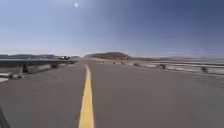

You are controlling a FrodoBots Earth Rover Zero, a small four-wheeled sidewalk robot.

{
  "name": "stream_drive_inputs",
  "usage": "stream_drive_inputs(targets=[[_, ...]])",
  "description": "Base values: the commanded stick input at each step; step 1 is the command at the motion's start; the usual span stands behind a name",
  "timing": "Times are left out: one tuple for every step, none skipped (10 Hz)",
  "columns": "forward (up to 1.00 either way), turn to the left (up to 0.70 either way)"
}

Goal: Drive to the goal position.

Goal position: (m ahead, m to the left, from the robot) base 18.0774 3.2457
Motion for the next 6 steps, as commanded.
stream_drive_inputs(targets=[[0.70, 0.00], [0.70, 0.00], [0.70, 0.00], [0.70, 0.00], [0.70, 0.00], [0.70, 0.00]])
